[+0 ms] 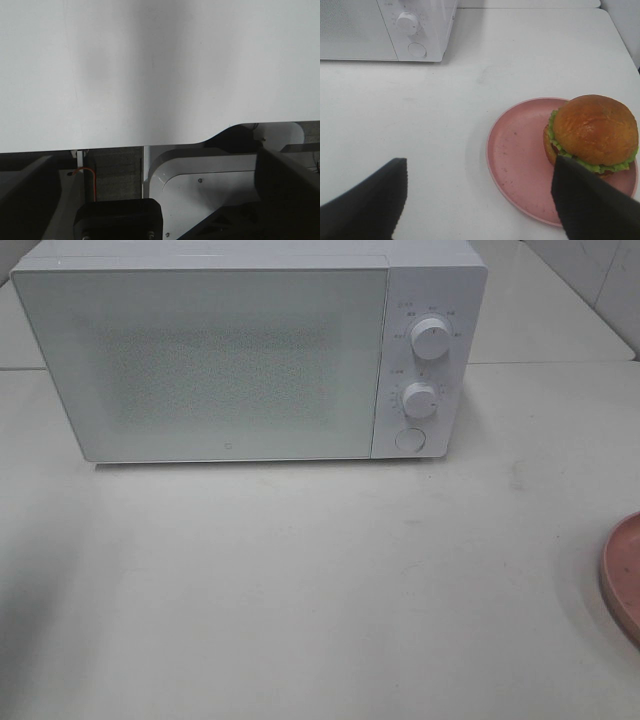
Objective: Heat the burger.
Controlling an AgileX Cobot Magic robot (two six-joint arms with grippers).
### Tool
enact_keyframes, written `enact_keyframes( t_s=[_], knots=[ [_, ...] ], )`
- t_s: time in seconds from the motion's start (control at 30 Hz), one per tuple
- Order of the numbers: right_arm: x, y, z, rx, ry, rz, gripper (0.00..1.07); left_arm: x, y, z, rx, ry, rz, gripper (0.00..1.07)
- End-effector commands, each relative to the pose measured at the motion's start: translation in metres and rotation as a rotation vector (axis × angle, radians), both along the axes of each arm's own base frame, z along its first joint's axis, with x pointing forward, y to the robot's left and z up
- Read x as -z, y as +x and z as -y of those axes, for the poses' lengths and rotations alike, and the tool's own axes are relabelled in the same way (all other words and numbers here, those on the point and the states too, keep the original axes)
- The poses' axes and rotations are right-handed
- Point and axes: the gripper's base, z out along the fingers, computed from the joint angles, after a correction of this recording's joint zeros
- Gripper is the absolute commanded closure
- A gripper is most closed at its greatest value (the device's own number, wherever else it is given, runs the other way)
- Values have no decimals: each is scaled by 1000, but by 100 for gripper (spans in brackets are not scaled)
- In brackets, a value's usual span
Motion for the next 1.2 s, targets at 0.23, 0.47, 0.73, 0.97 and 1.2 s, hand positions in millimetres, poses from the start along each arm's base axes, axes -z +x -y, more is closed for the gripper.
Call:
enact_keyframes(
  t_s=[0.23,0.47,0.73,0.97,1.2],
  knots=[
    [-1,-4,0,0,0,38,31,-9,-55,-12,-23,47,169,3],
    [-1,-4,0,0,0,38,31,-16,-99,-13,-33,74,466,3],
    [-1,-4,0,0,0,38,31,-14,-130,-13,-47,72,723,3],
    [-1,-4,0,0,0,38,31,-20,-160,-12,-58,62,916,3],
    [-1,-4,0,0,0,38,31,-20,-178,-11,-61,57,1037,3]
  ],
)
